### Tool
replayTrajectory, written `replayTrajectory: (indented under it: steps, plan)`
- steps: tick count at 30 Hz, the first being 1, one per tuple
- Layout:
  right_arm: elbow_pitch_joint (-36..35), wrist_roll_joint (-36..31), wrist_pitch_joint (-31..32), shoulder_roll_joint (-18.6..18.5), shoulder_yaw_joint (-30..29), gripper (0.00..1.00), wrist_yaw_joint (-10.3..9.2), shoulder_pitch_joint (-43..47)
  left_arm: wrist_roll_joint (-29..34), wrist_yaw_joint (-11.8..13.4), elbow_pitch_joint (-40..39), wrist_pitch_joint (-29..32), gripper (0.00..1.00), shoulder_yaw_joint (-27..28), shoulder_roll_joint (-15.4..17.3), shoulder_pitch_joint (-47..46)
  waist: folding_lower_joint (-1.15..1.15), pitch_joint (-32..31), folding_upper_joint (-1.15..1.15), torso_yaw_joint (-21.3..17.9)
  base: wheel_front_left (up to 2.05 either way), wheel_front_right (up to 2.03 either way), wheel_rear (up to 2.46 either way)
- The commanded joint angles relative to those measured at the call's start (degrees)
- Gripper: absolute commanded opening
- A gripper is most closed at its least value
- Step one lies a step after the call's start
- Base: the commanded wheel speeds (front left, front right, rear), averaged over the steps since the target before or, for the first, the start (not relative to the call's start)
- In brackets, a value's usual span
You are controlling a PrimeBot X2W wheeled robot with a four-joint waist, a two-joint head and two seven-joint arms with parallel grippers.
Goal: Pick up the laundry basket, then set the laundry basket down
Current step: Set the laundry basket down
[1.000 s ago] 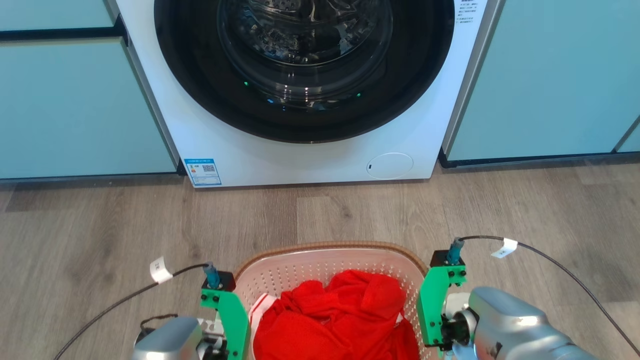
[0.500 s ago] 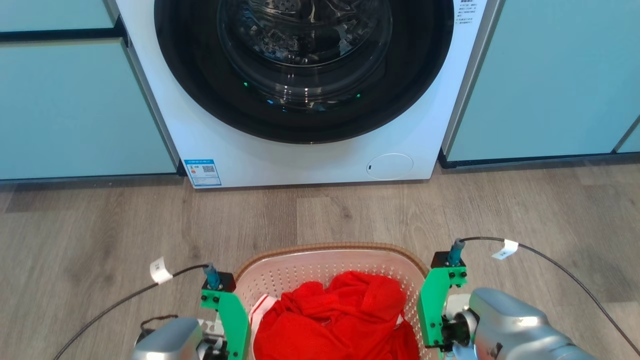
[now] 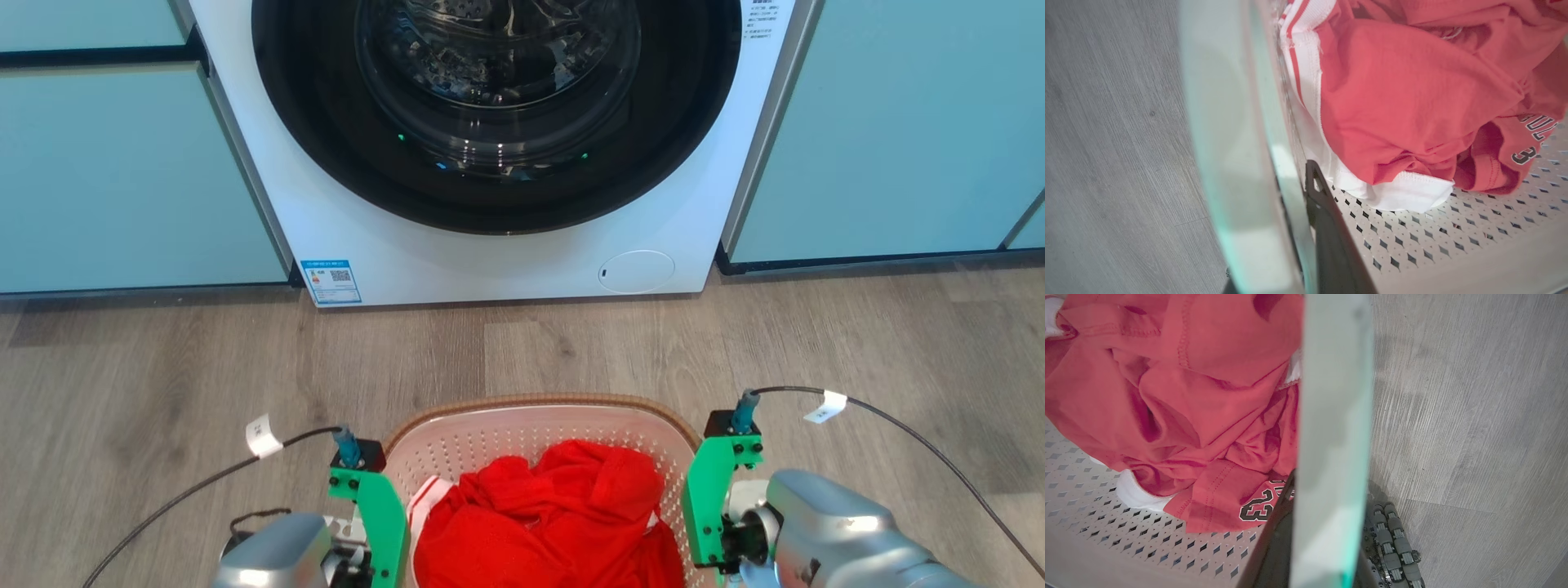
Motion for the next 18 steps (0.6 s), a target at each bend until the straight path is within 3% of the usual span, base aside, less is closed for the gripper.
replayTrajectory:
  steps: [1, 18]
  plan:
    - [-0.4, 0.2, -1.0, 0.4, 0.2, 0.0, 0.36, -3.3, 0.1, -0.4, -0.2, -0.8, 0.0, 0.5, 1.3, -3.9, 0.0, 0.0, 0.01, 0.0, 0.0, 0.0, 0.0]
    - [0.1, 0.8, -1.7, 0.4, 0.9, 0.0, 0.36, -3.8, -0.7, -0.4, -0.1, -1.4, 0.0, -0.3, 0.9, -4.3, 0.0, 2.4, 0.01, 0.0, 0.0, 0.0, 0.0]
